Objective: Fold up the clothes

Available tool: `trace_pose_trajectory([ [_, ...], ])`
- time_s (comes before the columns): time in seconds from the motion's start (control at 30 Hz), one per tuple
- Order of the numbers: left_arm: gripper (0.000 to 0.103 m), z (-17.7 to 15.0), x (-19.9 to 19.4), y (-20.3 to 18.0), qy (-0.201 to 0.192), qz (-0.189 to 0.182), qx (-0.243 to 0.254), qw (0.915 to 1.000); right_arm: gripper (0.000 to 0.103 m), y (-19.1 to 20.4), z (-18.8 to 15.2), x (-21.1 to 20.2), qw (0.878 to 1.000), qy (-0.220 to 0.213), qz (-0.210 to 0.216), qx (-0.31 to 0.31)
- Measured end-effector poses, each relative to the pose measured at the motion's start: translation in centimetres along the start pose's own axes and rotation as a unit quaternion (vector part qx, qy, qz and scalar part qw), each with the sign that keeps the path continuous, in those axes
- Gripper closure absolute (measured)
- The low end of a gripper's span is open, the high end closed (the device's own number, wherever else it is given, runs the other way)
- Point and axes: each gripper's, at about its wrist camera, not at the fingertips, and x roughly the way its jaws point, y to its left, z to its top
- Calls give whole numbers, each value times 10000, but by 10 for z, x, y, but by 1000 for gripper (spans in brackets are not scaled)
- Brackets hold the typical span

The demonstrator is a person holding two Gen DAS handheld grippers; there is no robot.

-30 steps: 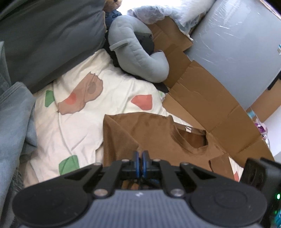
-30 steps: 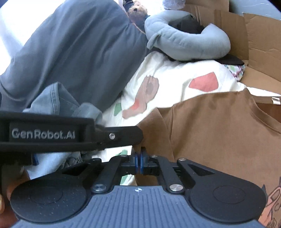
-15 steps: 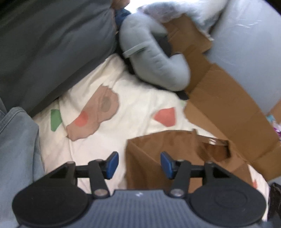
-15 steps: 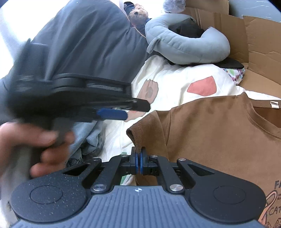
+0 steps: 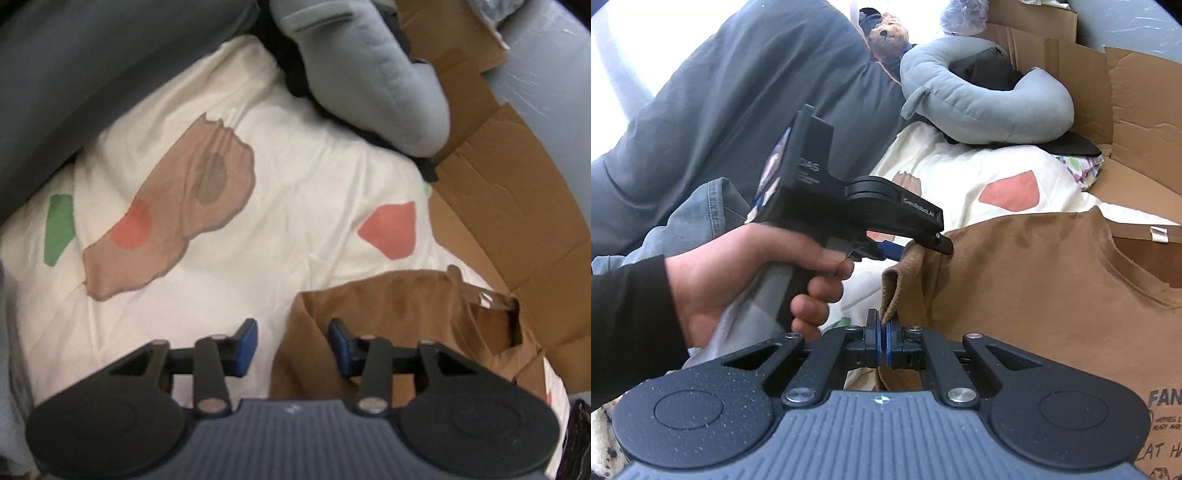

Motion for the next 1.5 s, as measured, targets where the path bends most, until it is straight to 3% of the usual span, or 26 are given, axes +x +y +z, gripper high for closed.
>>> trace_pose_trajectory([
  [0.17,94,8,8,-2,1,5,-127,9999,103,-5,1,-5,10000,-6,-46,-42],
  [0.27,97,12,6,-10,-116,234,77,9996,103,-14,-1,-9,9999,-17,-140,72],
  [0.43,97,15,1,-16,-211,464,296,9983,103,-43,-6,-14,9981,-17,-372,500],
  [0.87,93,22,-21,-5,-508,335,180,9980,103,-105,-18,6,9897,277,-907,1073],
  [1.0,92,13,-28,-6,-535,101,453,9975,102,-124,-21,17,9860,503,-816,1365],
  [1.17,79,0,-19,-8,-349,73,581,9977,95,-142,-20,22,9793,547,-801,1776],
  [1.5,85,2,-7,-16,-425,226,544,9974,94,-168,-15,30,9709,519,-824,2188],
])
